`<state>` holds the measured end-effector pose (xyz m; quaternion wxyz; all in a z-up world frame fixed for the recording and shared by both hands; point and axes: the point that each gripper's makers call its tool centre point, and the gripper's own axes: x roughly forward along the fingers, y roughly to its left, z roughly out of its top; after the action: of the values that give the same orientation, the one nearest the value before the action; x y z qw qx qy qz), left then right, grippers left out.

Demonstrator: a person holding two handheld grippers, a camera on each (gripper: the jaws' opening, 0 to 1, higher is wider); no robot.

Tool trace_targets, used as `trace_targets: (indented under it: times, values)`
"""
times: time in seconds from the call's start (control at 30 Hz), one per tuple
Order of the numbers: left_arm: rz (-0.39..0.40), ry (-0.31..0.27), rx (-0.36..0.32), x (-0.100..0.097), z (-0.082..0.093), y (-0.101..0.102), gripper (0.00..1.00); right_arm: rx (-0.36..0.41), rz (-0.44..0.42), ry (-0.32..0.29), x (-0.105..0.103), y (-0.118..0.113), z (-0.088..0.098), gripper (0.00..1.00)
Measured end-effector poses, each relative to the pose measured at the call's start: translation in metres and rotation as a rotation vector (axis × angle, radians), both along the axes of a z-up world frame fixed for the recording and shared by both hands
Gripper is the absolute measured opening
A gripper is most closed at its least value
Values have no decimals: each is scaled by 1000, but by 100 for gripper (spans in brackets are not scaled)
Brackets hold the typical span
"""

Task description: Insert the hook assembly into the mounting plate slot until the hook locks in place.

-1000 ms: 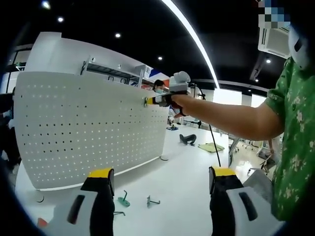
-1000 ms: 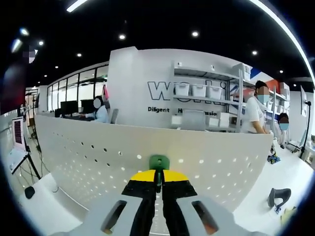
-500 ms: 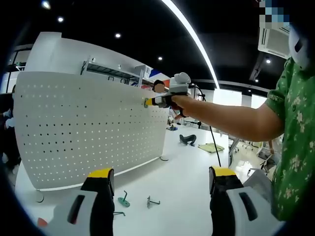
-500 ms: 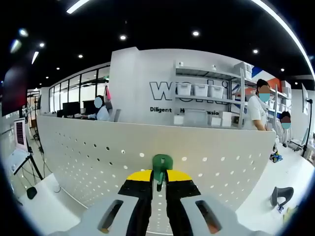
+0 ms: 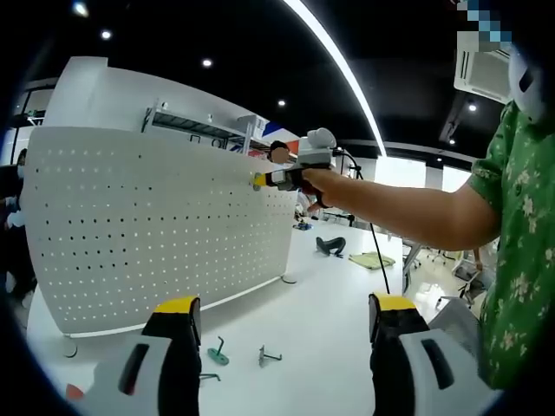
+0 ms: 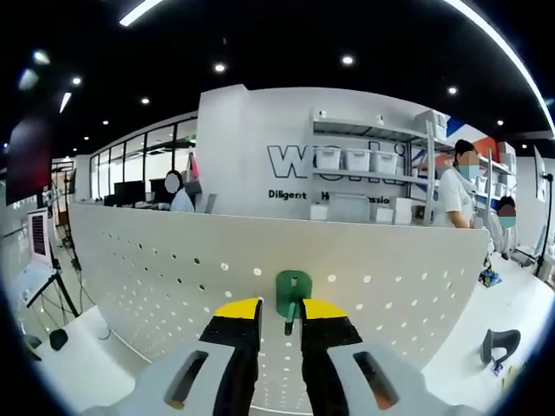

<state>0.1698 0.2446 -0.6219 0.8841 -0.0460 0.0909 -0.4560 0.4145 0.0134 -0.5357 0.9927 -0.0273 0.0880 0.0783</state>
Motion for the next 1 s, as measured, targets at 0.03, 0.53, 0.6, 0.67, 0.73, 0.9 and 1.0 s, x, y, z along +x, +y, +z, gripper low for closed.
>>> trace_targets:
  times: [0.03,0.53,0.6,0.67,0.73,0.9,1.0]
  values:
    - [1,0,0,0,0,0,81,1,1,-1,0,0,0,18]
    - [-4,-1,5,-2,1,-2,81,-2,1,-11,-6,1,-2,27]
    - [-6,-1,4,-2,1,-2,81,0,1,-13,-8,1,-4,28]
    - [-7,-1,5,-3,1,-3,81,2,4,-8,-10,2,-8,28]
    - [-9,-1,4,-3,1,-3,81,5,6,-7,-12,3,-10,29]
    - [-7,0,8,-4,0,-3,81,13,9,-7,-17,4,-13,30]
    - [-6,0,8,-4,0,-2,81,19,10,-9,-21,5,-16,31]
